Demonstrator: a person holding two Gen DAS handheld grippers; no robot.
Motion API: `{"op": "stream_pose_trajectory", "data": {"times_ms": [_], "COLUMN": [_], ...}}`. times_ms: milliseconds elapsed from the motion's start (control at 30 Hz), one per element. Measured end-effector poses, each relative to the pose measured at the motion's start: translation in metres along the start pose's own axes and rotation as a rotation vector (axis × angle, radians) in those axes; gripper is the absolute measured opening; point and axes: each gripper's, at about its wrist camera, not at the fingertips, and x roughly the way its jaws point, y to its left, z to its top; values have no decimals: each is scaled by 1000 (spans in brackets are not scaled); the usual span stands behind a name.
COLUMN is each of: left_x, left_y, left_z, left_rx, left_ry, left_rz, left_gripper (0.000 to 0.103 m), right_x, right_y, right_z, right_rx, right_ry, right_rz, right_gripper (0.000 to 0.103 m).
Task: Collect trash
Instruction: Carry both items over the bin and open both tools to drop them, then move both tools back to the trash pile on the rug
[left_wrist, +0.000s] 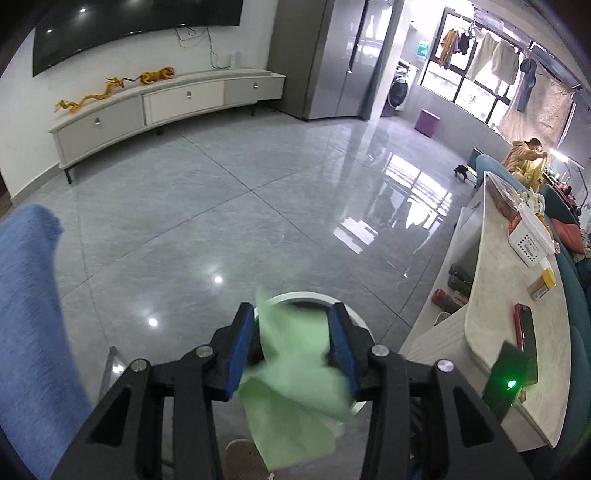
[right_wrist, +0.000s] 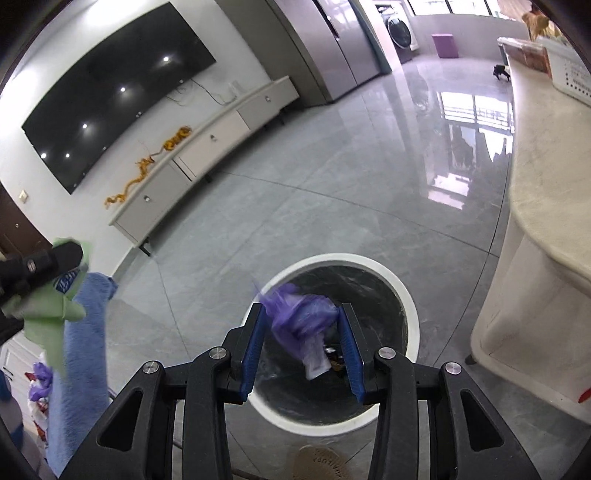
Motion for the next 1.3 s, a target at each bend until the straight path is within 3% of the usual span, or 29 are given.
{"op": "stream_pose_trajectory", "data": {"times_ms": [33,100,267,400,733,1033,1300], "left_x": [7,12,12,1,-74,-150,-236], "left_y": [-1,0,9,24,72,126,187], "left_z": [2,2,-1,-4,-15,-32,-49], "left_rx": [1,0,-28,-75,-186,-235,-345], "left_ry": [11,18,35,21,-192,-283,-408], "left_rz": [-17,-28,-58,-38,117,228,357], "left_gripper": [58,68,68,68,68,68,68], "right_x": [4,16,17,13,-32,-90,-141], "right_y": [-2,-3,-8,-9,21,91,166], "right_z": [1,2,-6,-3,14,36,45], "right_rx": [3,-1,-2,19,-15,-138,-259], "right_ry": [7,29,47,43,-43,-149,-243], "right_rz": [-3,-13,-35,-41,-35,-11,41], "right_gripper": [41,49,54,54,57,59,60]}}
